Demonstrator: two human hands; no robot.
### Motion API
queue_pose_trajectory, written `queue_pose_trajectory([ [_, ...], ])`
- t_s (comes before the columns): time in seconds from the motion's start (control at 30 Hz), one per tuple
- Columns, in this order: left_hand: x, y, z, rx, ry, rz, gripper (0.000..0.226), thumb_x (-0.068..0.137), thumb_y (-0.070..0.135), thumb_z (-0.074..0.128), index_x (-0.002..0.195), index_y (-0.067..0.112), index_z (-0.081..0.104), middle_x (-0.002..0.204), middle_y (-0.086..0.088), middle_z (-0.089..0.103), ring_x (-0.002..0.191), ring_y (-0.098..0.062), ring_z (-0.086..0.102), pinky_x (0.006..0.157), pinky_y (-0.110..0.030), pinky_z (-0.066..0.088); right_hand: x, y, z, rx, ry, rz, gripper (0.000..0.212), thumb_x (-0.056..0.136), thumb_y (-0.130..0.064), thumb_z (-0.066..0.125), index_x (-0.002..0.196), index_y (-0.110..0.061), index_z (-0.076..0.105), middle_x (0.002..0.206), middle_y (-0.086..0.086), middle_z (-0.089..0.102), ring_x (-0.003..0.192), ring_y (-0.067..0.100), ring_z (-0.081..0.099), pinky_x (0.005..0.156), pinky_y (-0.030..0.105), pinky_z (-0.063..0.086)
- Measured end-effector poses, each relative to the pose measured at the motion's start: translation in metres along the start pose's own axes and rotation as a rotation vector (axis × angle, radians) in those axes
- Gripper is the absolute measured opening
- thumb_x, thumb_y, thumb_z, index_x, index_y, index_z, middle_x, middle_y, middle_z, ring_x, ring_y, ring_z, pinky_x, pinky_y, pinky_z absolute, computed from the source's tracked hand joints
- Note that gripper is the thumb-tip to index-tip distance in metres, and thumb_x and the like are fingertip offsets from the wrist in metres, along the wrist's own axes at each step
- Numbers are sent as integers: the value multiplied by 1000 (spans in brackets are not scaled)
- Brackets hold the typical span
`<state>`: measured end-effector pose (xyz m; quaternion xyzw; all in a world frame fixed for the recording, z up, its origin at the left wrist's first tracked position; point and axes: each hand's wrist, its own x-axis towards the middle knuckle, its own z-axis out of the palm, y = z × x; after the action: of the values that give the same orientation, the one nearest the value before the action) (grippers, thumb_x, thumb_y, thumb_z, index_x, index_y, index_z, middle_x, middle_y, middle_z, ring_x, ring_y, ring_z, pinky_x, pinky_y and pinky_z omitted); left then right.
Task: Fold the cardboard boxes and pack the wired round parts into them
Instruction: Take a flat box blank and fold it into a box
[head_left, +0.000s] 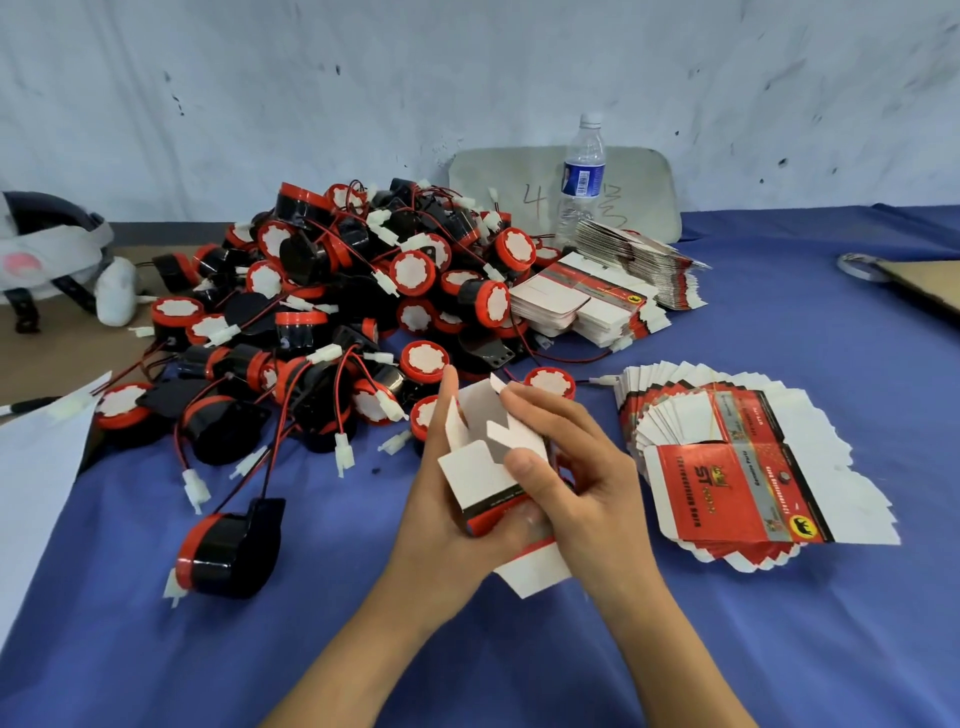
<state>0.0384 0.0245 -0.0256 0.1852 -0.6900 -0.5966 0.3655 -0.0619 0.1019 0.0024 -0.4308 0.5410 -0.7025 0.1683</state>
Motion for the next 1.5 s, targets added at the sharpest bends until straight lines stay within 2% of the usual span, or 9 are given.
queue_pose_trajectory([
  [0.3,1,5,2,-2,62,49,99,63,31,79,146,41,26,140,7,51,127,-14,52,93,-31,53,-1,-2,0,-16,41,-29,31,80,-42,63,99,-20,75,112,-7,69,112,15,62,86,22,50],
  [0.53,1,0,2,37,48,-3,111,59,39,80,152,18,22,122,12,62,111,-7,61,79,-20,54,-2,-2,1,-98,69,-133,30,79,-39,64,95,-16,74,106,-1,70,106,19,64,86,25,51],
  [0.63,1,0,0,66,53,-12,113,58,46,78,149,8,25,121,2,63,111,-13,62,83,-29,57,-3,0,1,-120,71,-133,30,79,-39,65,90,-13,75,103,-1,71,103,21,65,86,28,52],
  [0.9,-2,10,4,-35,17,-21,99,70,51,73,151,18,27,135,0,57,118,-10,59,85,-20,52,-3,2,0,-196,109,-141,21,80,-43,61,73,-25,71,95,-2,69,96,20,64,80,25,49],
  [1.0,-1,14,3,-196,1,6,80,78,55,67,147,41,28,141,-4,52,126,-23,54,97,-40,50,-4,4,3,-220,128,-185,21,81,-41,62,74,-23,70,100,-2,68,97,18,65,80,22,48],
  [1.1,-1,12,3,-286,13,0,71,80,38,60,145,41,33,140,-3,52,127,-28,52,103,-52,43,-5,6,4,-239,158,-207,25,80,-40,64,74,-18,72,119,1,64,107,17,62,85,26,48],
  [1.2,0,12,2,-316,28,-26,52,75,26,57,126,37,52,122,-3,64,113,-26,61,92,-46,52,-8,7,6,-327,175,-244,32,77,-43,66,75,-13,73,130,1,59,115,17,60,90,32,49],
  [1.37,5,13,0,-195,51,-70,37,76,8,45,113,10,52,107,-2,69,91,-16,69,67,-25,55,-7,8,10,-516,180,-394,35,77,-43,68,76,-9,73,115,0,66,104,23,60,83,32,51],
  [1.5,5,15,-7,-9,-23,-20,15,85,11,48,99,9,49,101,0,67,86,-21,67,67,-31,56,-8,9,9,-529,172,-399,29,78,-36,67,74,-8,71,107,-2,66,100,21,60,82,28,50],
])
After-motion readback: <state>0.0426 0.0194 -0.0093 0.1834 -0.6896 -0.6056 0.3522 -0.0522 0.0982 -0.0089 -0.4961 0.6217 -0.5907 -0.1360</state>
